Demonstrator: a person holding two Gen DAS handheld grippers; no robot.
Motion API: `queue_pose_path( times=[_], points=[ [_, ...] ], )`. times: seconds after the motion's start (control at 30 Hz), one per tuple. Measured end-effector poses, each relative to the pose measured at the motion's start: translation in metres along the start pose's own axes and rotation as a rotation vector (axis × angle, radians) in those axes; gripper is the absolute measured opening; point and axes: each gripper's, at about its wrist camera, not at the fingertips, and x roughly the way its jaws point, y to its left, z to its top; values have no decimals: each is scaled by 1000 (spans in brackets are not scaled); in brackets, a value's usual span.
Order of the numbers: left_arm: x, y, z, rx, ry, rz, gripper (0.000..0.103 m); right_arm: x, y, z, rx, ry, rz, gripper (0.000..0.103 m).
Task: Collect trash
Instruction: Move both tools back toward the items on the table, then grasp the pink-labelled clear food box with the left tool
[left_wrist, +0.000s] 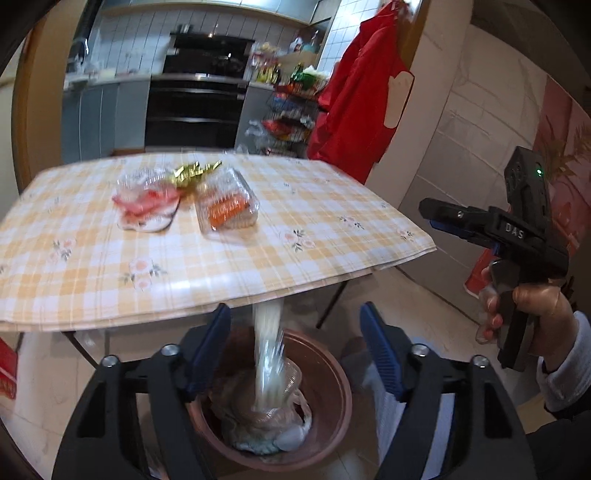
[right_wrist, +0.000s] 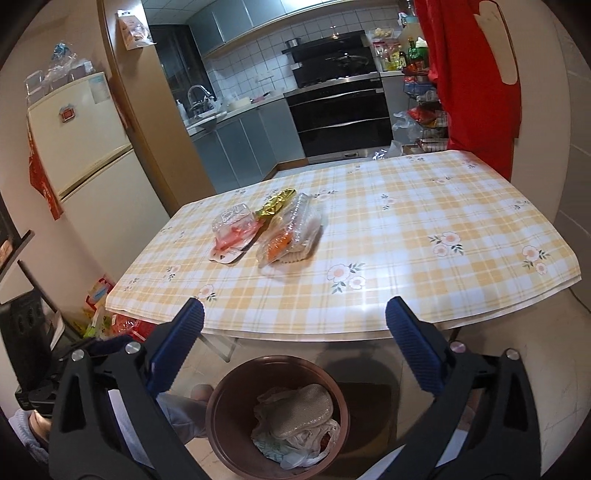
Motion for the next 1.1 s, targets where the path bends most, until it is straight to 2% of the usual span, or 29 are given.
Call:
queue_pose_path(
  times=[0.17,0.27,0.47,0.67,0.87,1.1],
  points=[
    [1,8,-2,-19,3,51,92,6,-8,-2,36,19,-12,97],
    [0,19,-1,-61,3,79,96,9,-11,-3,47,29,-29,97],
    [3,42,0,-127,19,145,97,16,-13,1,38,40,-38,97],
    [10,67,2,-230,32,146,97,33,-15,6,36,70,-42,97],
    [22,82,13,-249,46,174,97,55,-14,18,38,95,-35,97],
    [44,110,43,-245,60,214,97,88,-20,35,44,120,-33,97]
  ],
)
